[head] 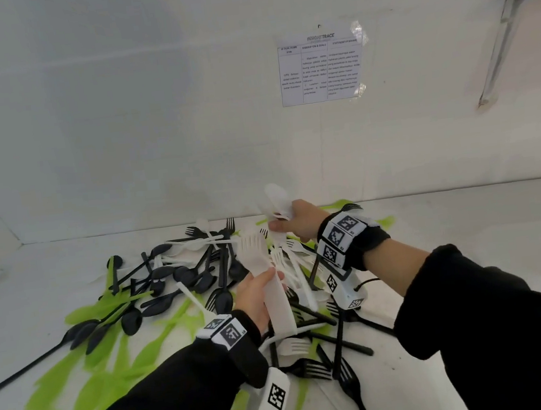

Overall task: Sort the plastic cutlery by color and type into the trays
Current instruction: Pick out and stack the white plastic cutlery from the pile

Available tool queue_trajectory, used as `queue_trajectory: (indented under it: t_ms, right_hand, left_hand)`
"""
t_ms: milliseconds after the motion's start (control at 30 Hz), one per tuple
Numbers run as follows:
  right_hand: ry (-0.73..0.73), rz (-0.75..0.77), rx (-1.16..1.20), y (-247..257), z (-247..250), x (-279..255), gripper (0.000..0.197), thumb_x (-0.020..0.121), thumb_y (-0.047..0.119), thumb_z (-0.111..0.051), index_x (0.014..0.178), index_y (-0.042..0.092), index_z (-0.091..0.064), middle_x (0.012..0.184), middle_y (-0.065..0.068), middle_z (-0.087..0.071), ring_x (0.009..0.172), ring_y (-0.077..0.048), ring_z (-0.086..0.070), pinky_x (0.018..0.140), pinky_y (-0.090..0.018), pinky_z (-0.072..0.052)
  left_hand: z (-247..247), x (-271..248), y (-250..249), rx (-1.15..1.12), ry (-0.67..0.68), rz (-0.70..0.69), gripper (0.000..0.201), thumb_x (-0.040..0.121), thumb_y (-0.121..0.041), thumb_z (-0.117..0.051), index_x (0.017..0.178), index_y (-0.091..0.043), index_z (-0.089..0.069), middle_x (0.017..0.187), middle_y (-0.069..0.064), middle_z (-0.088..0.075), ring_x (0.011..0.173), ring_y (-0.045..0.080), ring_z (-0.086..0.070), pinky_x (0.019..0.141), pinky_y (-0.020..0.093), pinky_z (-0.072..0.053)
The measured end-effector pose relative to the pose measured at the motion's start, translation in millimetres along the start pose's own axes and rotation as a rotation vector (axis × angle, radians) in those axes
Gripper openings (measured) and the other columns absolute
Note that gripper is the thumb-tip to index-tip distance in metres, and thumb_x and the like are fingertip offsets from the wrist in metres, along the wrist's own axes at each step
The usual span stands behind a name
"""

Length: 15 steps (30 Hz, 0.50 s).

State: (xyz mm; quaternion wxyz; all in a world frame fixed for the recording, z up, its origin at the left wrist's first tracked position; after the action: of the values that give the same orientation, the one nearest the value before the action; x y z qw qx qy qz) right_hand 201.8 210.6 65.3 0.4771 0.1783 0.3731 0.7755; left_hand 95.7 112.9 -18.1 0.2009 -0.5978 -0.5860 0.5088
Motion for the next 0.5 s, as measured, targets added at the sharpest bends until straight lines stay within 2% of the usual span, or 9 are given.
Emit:
queue_trajectory:
  t_ms: [67,133,167,267,333,400,500]
  right_hand:
    - [-0.02,0.001,0.025,0.7,-10.8,-4.0,0.023,0.09,0.027,-0.061,0.072,0.017,-0.05,0.06,0.005,-0.043,0.051,-0.01,-0.042,0.043,-0.011,-0.034]
    - [-0.058,-0.005,0.084,-0.8,-25.9,-8.1,0.015,0.088,0.026,-0.063,0.09,0.012,-0.058,0.069,0.004,-0.051,0.066,-0.015,-0.049,0.059,-0.02,-0.038]
    - [-0.071,-0.013,0.128,-3.0,-33.1,-9.5,0.018,0.088,0.025,-0.064,0.093,0.009,-0.061,0.073,0.002,-0.053,0.07,-0.016,-0.05,0.06,-0.02,-0.038]
    - [-0.09,-0.062,0.242,-5.2,-51.4,-14.8,0.017,0.087,0.027,-0.065,0.079,0.014,-0.057,0.067,0.001,-0.052,0.057,-0.012,-0.048,0.047,-0.017,-0.038]
    - [-0.098,-0.111,0.281,-4.9,-58.8,-15.9,0.02,0.086,0.029,-0.065,0.089,0.012,-0.056,0.069,0.001,-0.052,0.057,-0.013,-0.048,0.047,-0.022,-0.04]
    - [-0.106,-0.155,0.32,-2.2,-64.9,-17.9,0.022,0.087,0.024,-0.061,0.099,0.012,-0.048,0.073,0.0,-0.049,0.057,-0.014,-0.046,0.047,-0.024,-0.038]
    - [-0.118,-0.206,0.424,0.5,-71.2,-23.1,0.009,0.09,0.013,-0.048,0.095,0.01,-0.042,0.072,-0.003,-0.041,0.057,-0.015,-0.039,0.049,-0.026,-0.034]
  left_hand:
    - [2.2,-8.6,0.1,-0.009,0.045,0.042,0.012,0.095,-0.012,-0.049,0.1,-0.002,-0.054,0.075,0.012,-0.057,0.06,0.023,-0.057,0.051,0.029,-0.052]
    - [3.6,-16.7,-1.4,-0.022,0.09,0.076,0.014,0.095,-0.016,-0.049,0.096,-0.003,-0.054,0.075,0.013,-0.056,0.054,0.022,-0.062,0.047,0.026,-0.052]
    - [4.0,-18.6,-2.0,-0.029,0.106,0.072,0.014,0.095,-0.017,-0.05,0.095,-0.003,-0.053,0.073,0.012,-0.057,0.05,0.02,-0.062,0.046,0.025,-0.052]
    - [11.1,-20.3,-2.1,0.001,0.117,0.02,0.003,0.091,-0.009,-0.055,0.092,-0.006,-0.056,0.066,0.005,-0.062,0.047,0.016,-0.059,0.047,0.025,-0.051]
    - [16.8,-20.9,-0.9,0.017,0.105,-0.001,0.004,0.091,-0.005,-0.055,0.091,-0.007,-0.058,0.066,0.003,-0.064,0.048,0.015,-0.059,0.048,0.025,-0.051]
    - [22.1,-20.7,-0.2,0.007,0.084,-0.013,0.005,0.091,-0.003,-0.054,0.088,-0.006,-0.058,0.067,0.005,-0.062,0.049,0.014,-0.059,0.047,0.025,-0.051]
    - [31.8,-18.5,-0.5,0.038,0.024,-0.054,0.004,0.09,-0.002,-0.056,0.091,-0.005,-0.058,0.073,0.008,-0.06,0.052,0.014,-0.06,0.051,0.027,-0.052]
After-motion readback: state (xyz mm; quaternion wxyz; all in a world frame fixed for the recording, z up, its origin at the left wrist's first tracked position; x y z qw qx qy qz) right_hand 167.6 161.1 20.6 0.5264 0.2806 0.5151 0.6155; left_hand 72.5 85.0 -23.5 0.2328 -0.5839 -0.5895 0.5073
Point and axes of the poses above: each hand's wrist, its own x-axis towards the middle knuckle, its own z-axis out of the back of the hand, y = z × x, the point moved 2 cm from there along x, towards the middle knuckle
